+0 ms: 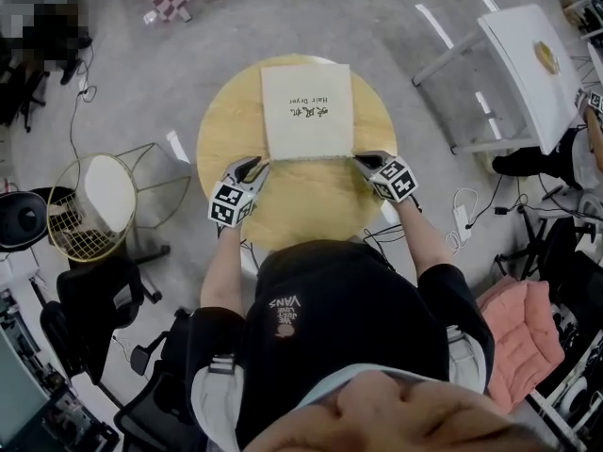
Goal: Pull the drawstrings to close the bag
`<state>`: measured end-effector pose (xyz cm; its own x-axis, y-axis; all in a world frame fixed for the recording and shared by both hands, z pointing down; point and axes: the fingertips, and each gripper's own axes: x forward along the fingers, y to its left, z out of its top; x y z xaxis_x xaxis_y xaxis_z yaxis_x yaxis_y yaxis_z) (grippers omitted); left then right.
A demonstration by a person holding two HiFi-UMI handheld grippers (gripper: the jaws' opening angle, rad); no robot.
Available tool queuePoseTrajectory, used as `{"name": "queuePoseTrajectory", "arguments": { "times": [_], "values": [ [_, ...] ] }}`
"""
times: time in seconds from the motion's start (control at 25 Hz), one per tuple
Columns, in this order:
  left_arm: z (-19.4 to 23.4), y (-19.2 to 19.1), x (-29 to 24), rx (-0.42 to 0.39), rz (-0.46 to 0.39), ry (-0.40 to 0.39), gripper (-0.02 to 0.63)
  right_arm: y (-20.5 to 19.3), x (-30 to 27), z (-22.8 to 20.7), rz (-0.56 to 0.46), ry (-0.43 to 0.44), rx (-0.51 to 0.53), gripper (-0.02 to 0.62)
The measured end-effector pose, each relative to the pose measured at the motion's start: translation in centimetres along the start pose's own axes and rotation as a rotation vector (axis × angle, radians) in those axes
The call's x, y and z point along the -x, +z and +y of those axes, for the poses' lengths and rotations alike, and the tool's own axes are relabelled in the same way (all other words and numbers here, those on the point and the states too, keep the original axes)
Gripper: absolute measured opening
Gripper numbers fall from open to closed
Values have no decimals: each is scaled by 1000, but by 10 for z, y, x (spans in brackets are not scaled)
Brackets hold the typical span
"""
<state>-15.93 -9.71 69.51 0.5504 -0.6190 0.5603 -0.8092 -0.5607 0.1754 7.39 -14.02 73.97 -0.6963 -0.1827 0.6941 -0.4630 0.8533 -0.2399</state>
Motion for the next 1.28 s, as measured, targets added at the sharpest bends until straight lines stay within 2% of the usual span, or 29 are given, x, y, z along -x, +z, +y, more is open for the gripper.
{"name": "queuePoseTrajectory", "arguments": {
  "times": [0.36, 0.92, 1.08, 1.28],
  "values": [
    [4, -15, -13, -11, 79, -47, 95, 6, 3, 4, 15, -17, 12, 8],
    [3, -25, -27, -4, 157, -100, 94, 4, 3, 1, 15, -28, -13, 8],
    [-1, -29, -28, -36, 183, -114, 26, 6, 4, 2, 6, -29, -14, 8],
    [-1, -28, -28, -27, 179, -118, 18, 4, 3, -1, 4, -34, -23, 8]
  ]
}}
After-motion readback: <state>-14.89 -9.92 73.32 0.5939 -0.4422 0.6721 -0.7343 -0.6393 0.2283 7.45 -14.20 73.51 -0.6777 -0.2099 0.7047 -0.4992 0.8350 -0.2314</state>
